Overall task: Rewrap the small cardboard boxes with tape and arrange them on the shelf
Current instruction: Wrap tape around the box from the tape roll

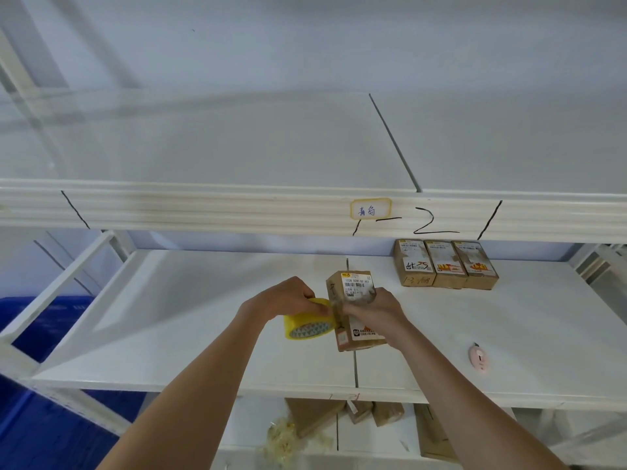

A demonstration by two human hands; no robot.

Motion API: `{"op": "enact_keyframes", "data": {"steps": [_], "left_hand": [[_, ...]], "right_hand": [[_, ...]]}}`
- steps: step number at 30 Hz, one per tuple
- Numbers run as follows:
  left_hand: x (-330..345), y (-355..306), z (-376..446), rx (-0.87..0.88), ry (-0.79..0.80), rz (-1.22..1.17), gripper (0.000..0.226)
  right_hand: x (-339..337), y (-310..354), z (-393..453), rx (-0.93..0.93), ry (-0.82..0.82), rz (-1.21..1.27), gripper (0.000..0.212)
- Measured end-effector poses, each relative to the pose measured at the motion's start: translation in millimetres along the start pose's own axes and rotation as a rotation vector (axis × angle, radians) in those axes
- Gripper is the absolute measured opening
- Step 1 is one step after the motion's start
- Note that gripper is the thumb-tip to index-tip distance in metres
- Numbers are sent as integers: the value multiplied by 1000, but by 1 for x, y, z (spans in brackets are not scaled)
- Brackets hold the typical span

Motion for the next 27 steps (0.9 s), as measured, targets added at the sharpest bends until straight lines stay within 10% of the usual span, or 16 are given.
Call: {"op": "enact_keyframes", "data": {"steps": [27], "left_hand": [[2,18,0,-16,18,-52,39]], "right_hand": [[-6,-2,2,2,191,171,55]]}}
Point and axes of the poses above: each hand's wrist, its own z-axis towards the middle knuckle, its own x-axis out of the palm, y = z × x, the point moved 5 cm from there along z, towards the middle knuckle, and after that the axes turned 9 degrees about x, right-handed, at the moved point
